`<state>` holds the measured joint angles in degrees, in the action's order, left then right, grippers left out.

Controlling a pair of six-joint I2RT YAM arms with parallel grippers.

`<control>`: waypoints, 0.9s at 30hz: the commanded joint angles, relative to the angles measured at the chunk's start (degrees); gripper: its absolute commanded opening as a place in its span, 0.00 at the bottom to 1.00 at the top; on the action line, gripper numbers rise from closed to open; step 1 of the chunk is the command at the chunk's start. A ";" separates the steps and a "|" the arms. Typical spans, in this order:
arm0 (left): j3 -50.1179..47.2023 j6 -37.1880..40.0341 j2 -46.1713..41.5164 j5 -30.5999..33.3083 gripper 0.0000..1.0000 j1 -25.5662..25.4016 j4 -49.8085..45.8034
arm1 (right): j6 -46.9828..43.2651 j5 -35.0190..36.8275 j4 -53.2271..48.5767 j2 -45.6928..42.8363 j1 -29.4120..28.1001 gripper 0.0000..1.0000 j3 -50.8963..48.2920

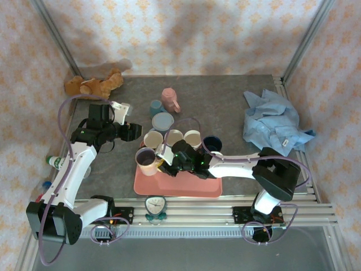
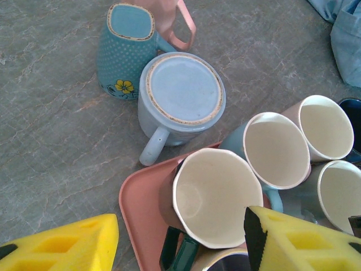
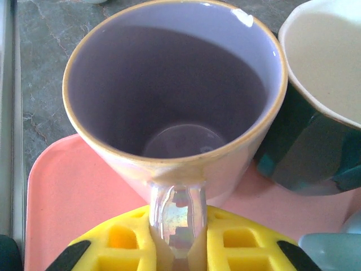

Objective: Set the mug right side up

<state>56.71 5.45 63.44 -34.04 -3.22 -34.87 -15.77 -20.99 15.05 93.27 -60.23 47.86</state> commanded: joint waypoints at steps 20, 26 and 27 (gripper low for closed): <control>-1.15 -8.50 0.92 3.16 0.65 0.50 5.78 | 2.84 9.28 -11.53 -19.17 0.17 0.54 3.87; 0.54 -18.39 3.69 4.32 0.67 0.07 7.20 | 14.70 14.79 -27.29 -18.97 4.70 0.52 14.86; 1.15 -20.11 4.47 4.29 0.70 -0.17 7.19 | 16.61 14.92 -29.84 -18.73 5.99 0.51 16.63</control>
<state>56.42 -7.70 66.30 -31.46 -3.27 -29.58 -7.14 -10.76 -4.75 75.05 -56.90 60.07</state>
